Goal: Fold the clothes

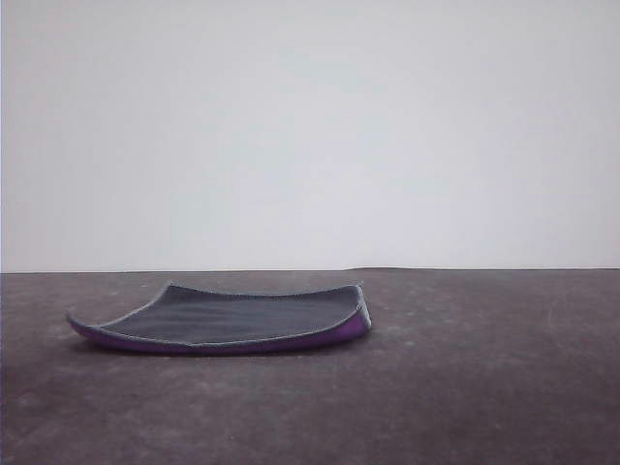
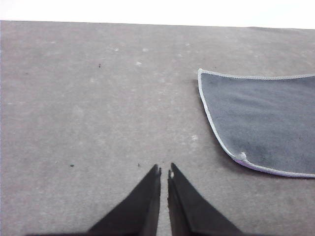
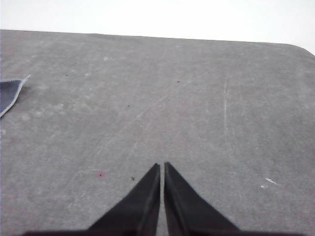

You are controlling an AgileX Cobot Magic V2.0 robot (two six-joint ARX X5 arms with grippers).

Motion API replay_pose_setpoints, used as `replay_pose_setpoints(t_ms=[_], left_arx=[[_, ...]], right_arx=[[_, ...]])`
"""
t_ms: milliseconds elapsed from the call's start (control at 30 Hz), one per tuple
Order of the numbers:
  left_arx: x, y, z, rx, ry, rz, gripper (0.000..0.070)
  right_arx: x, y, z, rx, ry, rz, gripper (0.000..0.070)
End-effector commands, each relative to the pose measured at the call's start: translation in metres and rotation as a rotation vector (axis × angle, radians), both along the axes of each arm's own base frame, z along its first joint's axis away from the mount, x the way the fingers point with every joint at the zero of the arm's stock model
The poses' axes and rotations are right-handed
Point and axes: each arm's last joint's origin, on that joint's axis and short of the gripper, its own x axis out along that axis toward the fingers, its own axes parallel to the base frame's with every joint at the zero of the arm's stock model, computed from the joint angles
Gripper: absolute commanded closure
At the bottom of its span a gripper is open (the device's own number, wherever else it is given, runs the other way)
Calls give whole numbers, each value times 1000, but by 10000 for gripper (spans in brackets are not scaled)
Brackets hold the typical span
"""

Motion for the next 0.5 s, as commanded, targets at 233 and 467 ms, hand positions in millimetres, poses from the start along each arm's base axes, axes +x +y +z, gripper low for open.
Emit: replay_pose_setpoints(t_ms=[233, 467], left_arx=[[1, 0, -7, -3, 28, 2, 683], [1, 0, -6, -2, 22, 3, 684]], right_arx=[[1, 0, -1, 10, -3, -7, 693], [1, 0, 0, 10, -13, -5, 693]])
